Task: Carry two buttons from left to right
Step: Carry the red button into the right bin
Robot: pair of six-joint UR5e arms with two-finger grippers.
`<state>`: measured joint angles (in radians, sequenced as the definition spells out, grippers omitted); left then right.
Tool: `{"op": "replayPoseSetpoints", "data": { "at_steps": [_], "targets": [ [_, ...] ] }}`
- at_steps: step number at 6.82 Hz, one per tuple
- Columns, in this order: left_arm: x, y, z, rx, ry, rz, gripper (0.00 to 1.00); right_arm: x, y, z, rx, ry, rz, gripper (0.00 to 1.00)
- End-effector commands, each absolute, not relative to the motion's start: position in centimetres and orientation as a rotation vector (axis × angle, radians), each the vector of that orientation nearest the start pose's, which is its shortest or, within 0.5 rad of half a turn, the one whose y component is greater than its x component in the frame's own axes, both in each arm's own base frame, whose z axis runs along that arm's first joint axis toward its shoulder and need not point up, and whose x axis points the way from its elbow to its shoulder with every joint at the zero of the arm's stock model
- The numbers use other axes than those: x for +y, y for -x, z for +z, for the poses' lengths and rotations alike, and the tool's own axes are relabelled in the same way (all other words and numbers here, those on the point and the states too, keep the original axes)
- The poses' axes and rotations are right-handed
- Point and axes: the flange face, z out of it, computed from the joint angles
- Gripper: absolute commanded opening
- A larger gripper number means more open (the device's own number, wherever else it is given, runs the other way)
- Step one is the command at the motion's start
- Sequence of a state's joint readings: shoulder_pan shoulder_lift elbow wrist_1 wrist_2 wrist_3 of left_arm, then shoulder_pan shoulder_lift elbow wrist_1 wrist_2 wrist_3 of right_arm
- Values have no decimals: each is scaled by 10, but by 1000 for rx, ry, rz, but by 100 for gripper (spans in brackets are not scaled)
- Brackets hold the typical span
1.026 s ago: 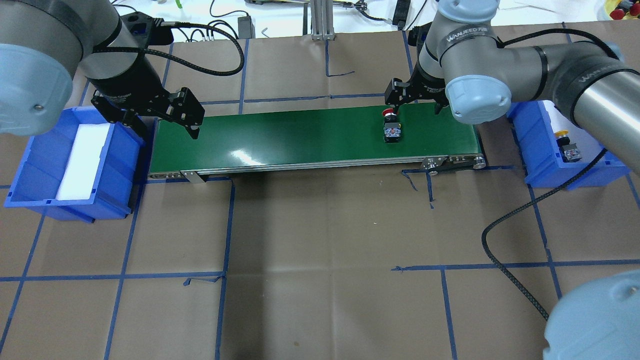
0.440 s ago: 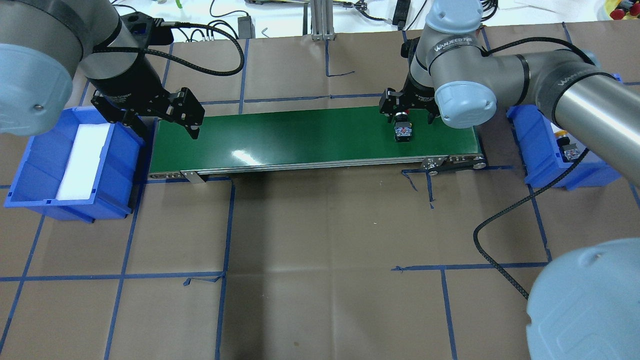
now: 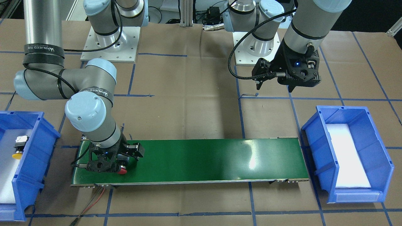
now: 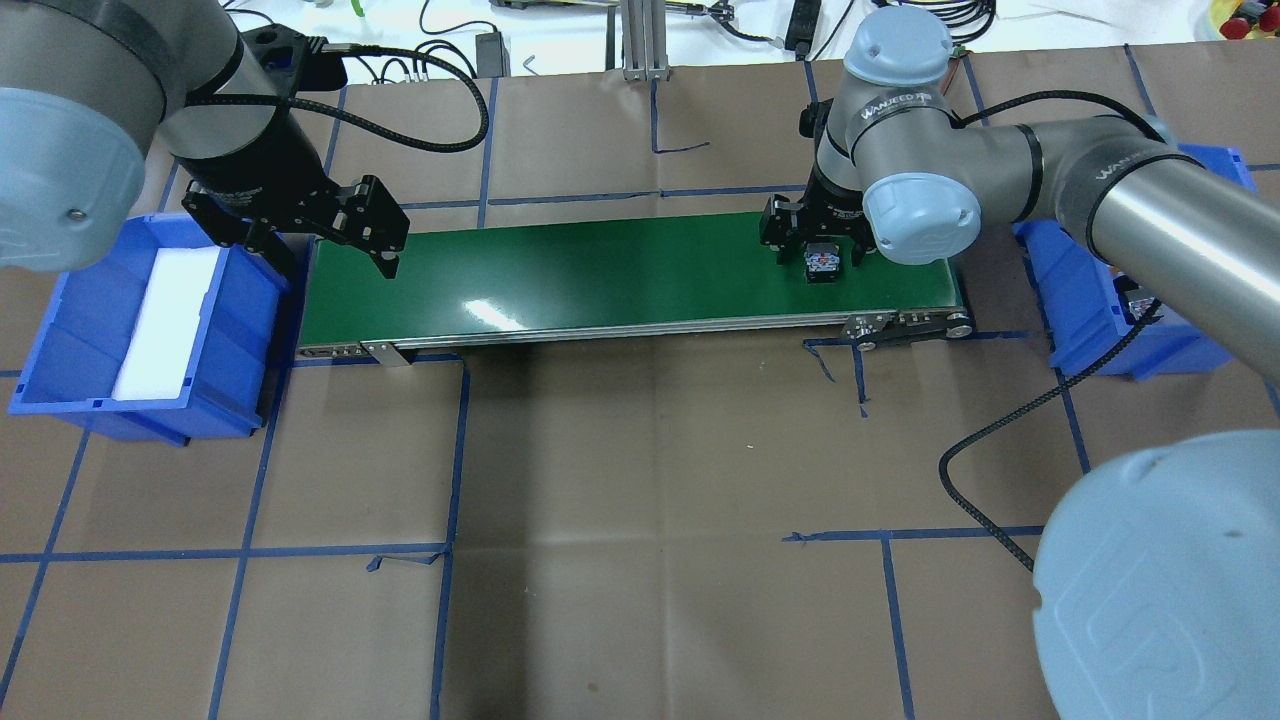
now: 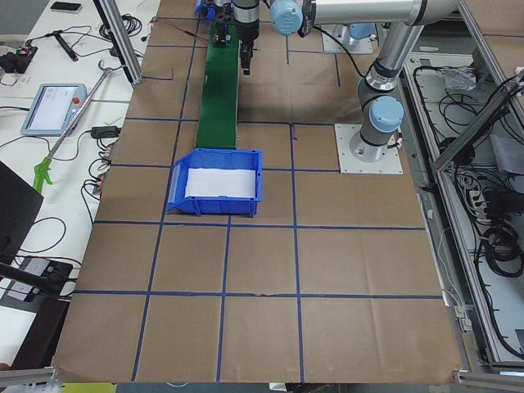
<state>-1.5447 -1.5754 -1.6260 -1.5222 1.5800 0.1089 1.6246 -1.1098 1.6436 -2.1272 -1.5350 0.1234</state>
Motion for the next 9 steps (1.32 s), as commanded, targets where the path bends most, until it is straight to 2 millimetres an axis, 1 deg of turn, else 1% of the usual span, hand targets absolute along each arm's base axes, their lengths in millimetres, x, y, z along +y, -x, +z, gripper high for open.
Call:
{"op": "replayPoseSetpoints", "data": {
  "at_steps": [1, 2, 3, 4, 5, 6, 7, 8, 9],
  "targets": [
    [-495, 120, 463, 3130, -130, 18, 100, -623, -160, 247, 3110, -112, -6, 6],
    [-495, 120, 463, 3130, -130, 18, 100, -626, -145, 252, 3118, -143, -17, 5],
    [-495, 120, 463, 3130, -130, 18, 100, -626, -130, 269, 3122, -131, -54, 7],
    [-495, 120, 463, 3130, -130, 18, 100, -618, -107, 305, 3123, -124, -93, 6],
    [-495, 120, 463, 3130, -130, 18, 100, -609, -62, 344, 3128, -107, -107, 6],
    [-495, 120, 463, 3130, -130, 18, 100, -604, -12, 394, 3146, -33, -236, 6],
    [-495, 120, 463, 3130, -130, 18, 100, -592, 35, 435, 3165, 9, -265, 6],
    [-495, 120, 463, 3130, -130, 18, 100, -586, 95, 443, 3169, -15, -214, 6],
    [-495, 120, 463, 3130, -130, 18, 100, -588, 136, 427, 3172, 30, -179, 6]
  ]
}}
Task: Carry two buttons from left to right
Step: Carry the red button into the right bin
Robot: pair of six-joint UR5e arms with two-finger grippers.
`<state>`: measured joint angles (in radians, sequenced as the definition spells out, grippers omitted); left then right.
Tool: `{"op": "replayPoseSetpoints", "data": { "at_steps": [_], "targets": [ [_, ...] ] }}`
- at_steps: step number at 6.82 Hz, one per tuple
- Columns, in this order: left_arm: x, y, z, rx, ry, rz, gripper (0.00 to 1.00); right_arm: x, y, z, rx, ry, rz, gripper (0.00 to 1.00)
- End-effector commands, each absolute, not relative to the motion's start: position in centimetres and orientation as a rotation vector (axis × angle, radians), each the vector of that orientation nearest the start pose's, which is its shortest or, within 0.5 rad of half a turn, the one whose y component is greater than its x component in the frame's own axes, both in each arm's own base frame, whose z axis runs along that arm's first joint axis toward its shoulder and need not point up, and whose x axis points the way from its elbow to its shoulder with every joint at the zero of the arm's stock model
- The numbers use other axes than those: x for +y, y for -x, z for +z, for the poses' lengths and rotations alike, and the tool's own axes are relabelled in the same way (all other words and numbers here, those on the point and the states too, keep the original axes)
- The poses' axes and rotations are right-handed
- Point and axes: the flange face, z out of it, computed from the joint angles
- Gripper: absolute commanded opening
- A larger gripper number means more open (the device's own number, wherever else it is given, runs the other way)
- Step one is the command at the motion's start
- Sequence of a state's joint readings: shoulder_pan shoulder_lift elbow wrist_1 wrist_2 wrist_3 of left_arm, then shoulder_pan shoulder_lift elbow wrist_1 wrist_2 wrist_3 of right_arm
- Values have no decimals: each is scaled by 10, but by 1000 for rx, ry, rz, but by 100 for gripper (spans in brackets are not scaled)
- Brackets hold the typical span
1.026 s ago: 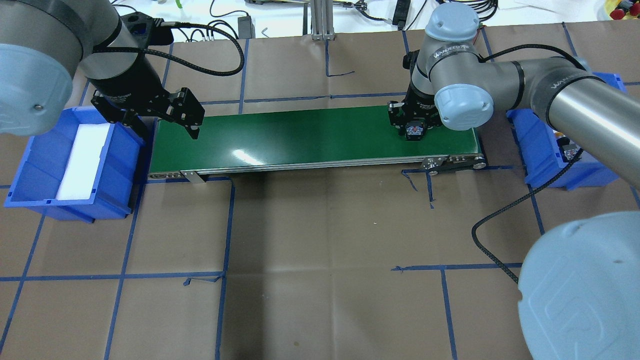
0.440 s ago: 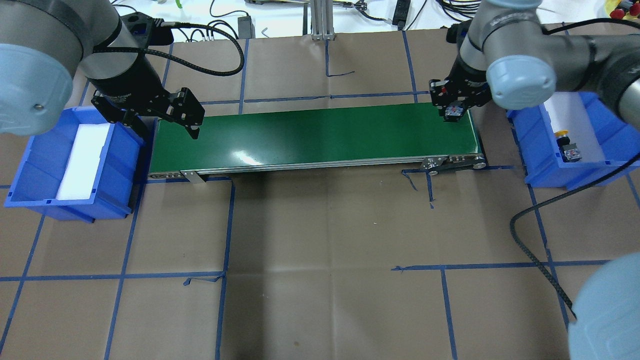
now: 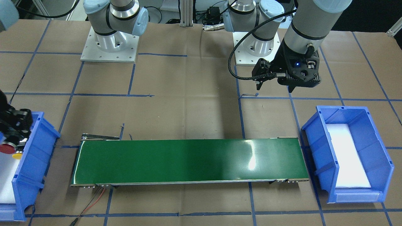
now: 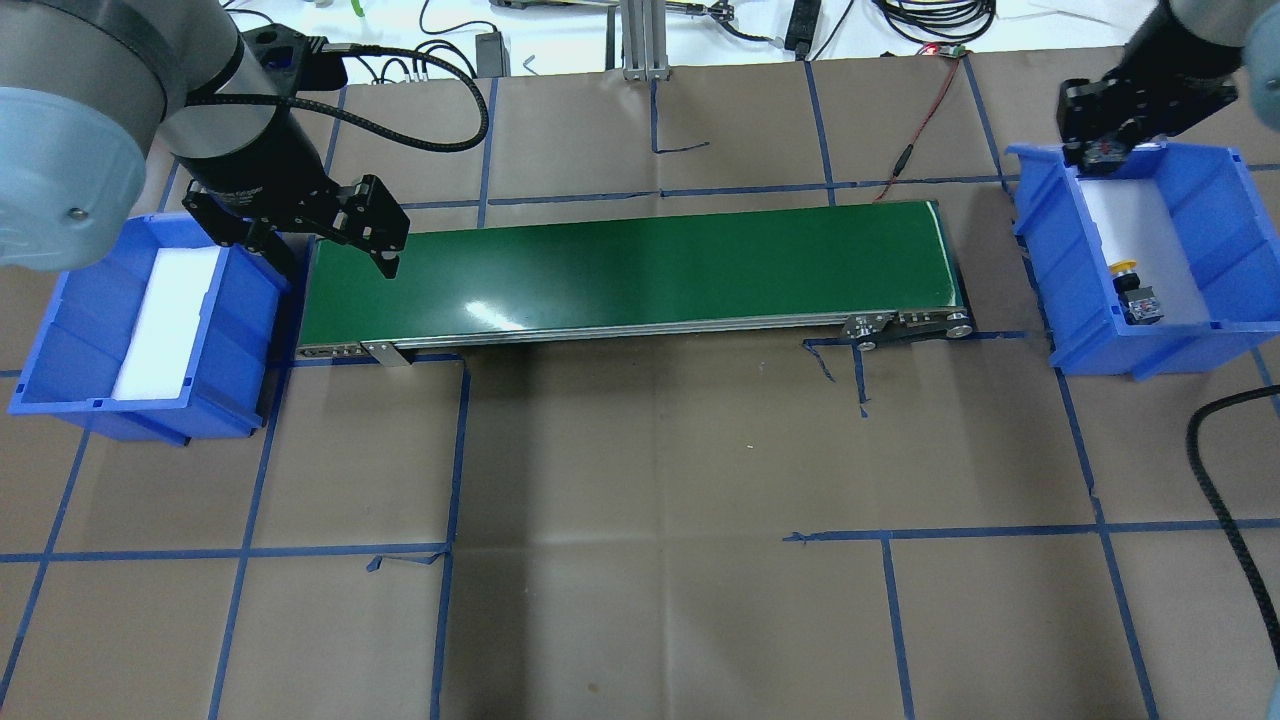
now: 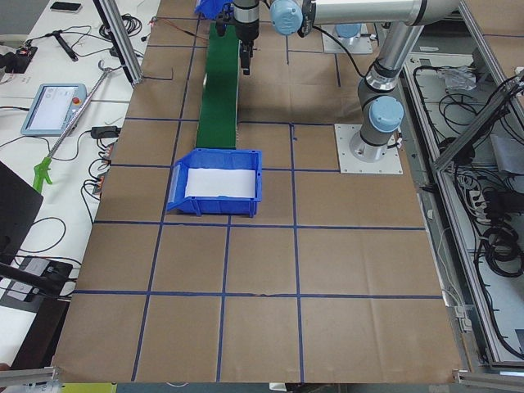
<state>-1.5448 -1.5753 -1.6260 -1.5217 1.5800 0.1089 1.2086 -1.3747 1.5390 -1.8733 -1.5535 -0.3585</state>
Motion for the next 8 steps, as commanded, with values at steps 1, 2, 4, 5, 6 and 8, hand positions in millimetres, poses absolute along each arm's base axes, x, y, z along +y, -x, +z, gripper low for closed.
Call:
{"op": "replayPoseSetpoints", "data": {
  "at_steps": [1, 2, 4, 5, 6, 8],
  "targets": [
    [-496, 119, 463, 3129, -130, 18, 100, -598, 156, 403, 3162, 4, -137, 6],
    [-496, 120, 464, 3130, -130, 15, 100, -618, 175, 378, 3172, -11, -161, 6],
    [-496, 119, 463, 3130, -130, 18, 100, -657, 200, 340, 3214, 81, -143, 5],
    [-496, 119, 463, 3130, -130, 18, 100, -668, 205, 331, 3215, 106, -134, 5],
    [-496, 119, 463, 3129, -130, 18, 100, -673, 203, 307, 3196, 104, -87, 5],
    [-496, 119, 464, 3129, -130, 16, 100, -674, 202, 278, 3176, 121, -20, 5]
  ]
}}
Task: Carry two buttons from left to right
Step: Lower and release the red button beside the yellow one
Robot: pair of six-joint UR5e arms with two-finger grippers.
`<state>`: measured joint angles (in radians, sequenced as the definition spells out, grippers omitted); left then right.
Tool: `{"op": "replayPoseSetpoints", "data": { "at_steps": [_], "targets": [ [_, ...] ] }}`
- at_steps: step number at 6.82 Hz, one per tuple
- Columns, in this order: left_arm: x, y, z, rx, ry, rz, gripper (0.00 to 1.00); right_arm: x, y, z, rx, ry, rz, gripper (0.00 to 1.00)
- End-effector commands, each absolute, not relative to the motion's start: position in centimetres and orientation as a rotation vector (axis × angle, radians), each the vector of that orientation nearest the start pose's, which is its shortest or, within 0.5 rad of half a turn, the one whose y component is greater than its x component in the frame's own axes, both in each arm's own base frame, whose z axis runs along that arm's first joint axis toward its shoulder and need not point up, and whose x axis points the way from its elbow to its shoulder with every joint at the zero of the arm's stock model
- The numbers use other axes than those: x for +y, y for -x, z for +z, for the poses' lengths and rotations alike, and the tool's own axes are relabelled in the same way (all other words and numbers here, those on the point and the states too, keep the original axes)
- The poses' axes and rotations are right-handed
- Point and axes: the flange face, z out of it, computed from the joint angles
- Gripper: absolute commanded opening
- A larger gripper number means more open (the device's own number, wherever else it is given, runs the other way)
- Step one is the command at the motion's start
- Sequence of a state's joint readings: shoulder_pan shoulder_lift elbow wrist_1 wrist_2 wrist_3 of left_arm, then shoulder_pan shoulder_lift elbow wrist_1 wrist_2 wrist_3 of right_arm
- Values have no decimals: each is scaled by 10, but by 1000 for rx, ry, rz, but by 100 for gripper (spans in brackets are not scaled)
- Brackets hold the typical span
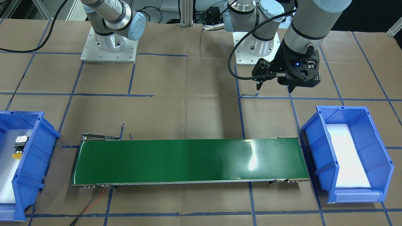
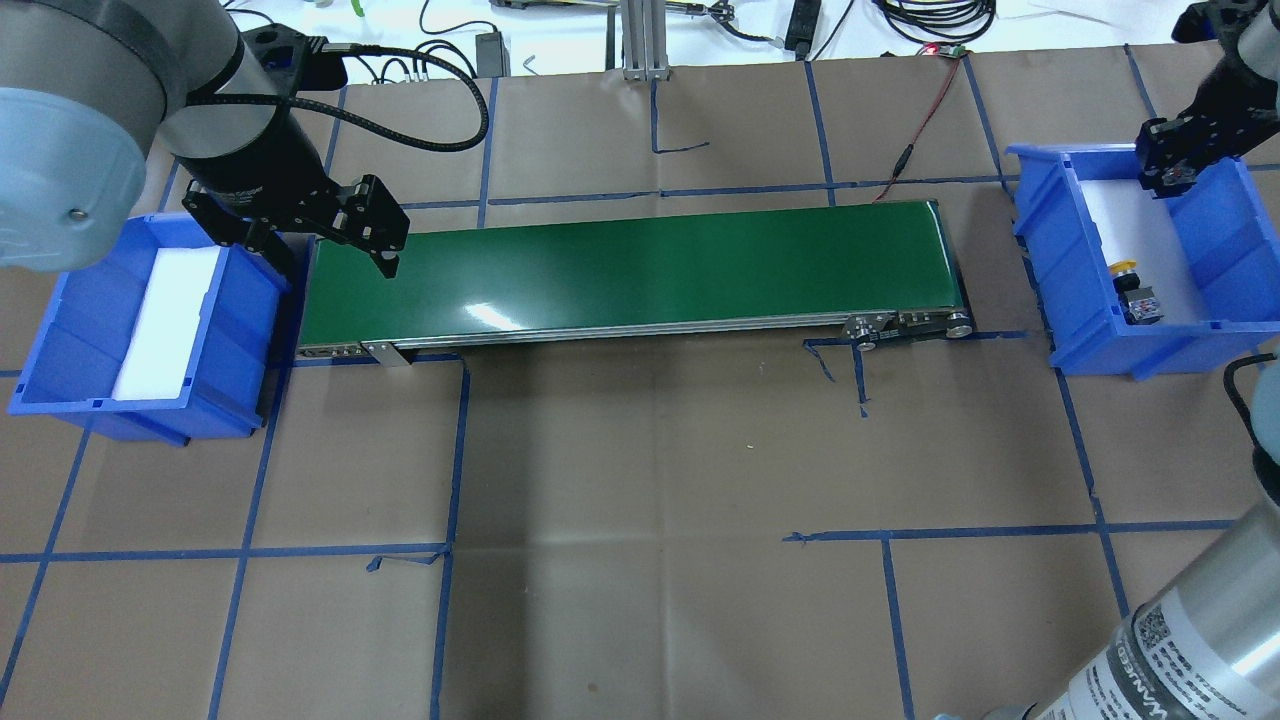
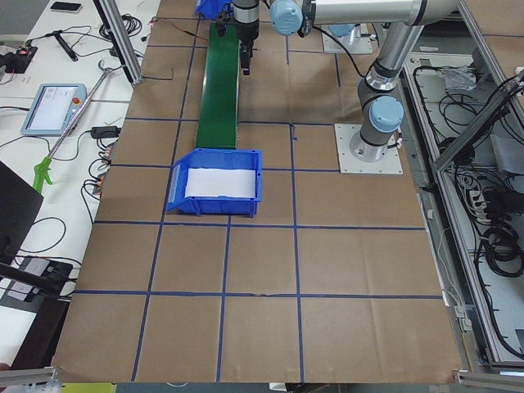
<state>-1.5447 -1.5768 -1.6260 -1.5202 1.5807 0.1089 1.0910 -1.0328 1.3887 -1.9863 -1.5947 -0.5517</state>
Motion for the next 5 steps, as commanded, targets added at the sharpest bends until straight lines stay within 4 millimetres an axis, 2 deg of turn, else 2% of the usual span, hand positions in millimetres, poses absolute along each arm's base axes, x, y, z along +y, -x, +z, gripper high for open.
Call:
{"op": "replayPoseSetpoints", "data": {
  "at_steps": [1, 4, 5],
  "targets": [
    [-496, 120, 464, 3130, -130, 15, 100, -675, 202, 261, 3162, 121, 15, 5],
    [-496, 120, 464, 3130, -130, 15, 100, -681, 191, 229, 3134, 150, 77, 6],
    [-496, 119, 464, 3129, -130, 16, 100, -683, 191, 229, 3130, 145, 71, 9]
  ]
}}
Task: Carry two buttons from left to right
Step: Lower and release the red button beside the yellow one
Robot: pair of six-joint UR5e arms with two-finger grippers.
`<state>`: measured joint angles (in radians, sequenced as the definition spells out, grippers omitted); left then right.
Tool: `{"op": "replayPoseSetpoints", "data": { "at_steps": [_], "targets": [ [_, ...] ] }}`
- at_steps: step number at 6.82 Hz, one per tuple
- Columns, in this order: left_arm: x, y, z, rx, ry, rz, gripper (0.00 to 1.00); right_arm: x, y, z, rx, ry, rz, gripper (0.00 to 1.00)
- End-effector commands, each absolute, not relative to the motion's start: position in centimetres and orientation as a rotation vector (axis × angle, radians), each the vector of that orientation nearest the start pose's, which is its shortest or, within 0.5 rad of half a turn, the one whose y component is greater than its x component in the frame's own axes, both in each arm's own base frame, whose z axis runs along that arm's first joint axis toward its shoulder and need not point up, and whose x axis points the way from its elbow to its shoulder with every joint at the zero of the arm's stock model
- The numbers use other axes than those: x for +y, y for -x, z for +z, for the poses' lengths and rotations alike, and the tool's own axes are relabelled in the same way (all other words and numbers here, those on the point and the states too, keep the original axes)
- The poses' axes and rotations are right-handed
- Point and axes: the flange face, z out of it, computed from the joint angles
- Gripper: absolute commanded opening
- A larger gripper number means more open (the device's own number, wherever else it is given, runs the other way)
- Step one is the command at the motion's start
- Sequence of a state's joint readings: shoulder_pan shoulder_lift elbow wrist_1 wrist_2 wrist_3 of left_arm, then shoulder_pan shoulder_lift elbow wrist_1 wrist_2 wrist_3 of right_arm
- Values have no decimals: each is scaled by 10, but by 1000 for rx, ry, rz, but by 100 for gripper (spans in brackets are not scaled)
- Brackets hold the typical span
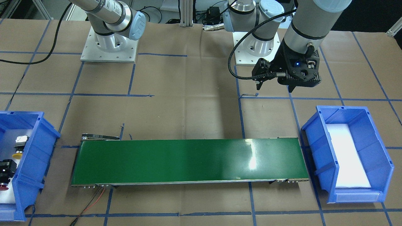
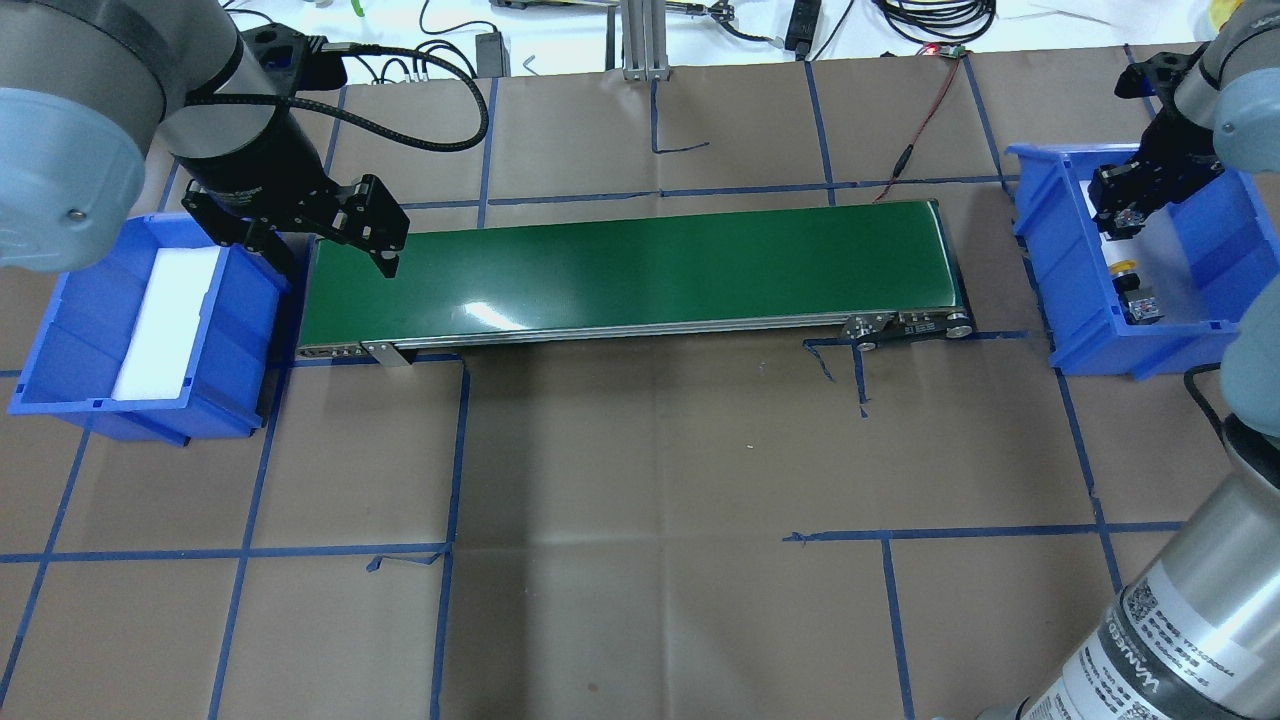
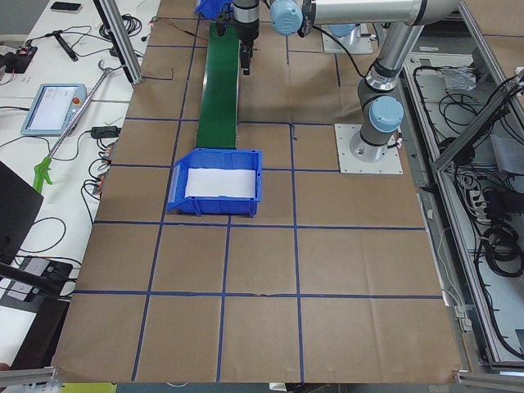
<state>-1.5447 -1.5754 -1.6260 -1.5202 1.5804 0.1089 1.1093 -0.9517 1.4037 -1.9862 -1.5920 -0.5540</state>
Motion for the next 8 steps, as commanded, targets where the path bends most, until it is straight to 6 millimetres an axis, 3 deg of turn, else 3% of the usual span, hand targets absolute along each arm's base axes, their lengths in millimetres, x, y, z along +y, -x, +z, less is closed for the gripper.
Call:
{"op": "replayPoseSetpoints", "data": {
  "at_steps": [1, 2, 4, 5, 6, 7, 8],
  "targets": [
    [-496, 120, 464, 3130, -130, 15, 100, -685, 192, 233, 3130, 140, 53, 53],
    [-496, 119, 464, 3129, -130, 16, 100, -685, 192, 233, 3129, 137, 52, 80],
    [-496, 119, 464, 3129, -130, 16, 100, -685, 193, 236, 3132, 140, 47, 81],
    [-496, 120, 464, 3130, -130, 15, 100, -684, 193, 251, 3139, 135, 28, 81],
    [-496, 119, 464, 3129, -130, 16, 100, -680, 191, 280, 3164, 145, -15, 82],
    [-496, 120, 464, 3130, -130, 15, 100, -669, 187, 314, 3178, 136, -40, 95],
    [-495, 120, 463, 3130, -130, 18, 100, -652, 178, 353, 3172, 124, -24, 100]
  ]
}}
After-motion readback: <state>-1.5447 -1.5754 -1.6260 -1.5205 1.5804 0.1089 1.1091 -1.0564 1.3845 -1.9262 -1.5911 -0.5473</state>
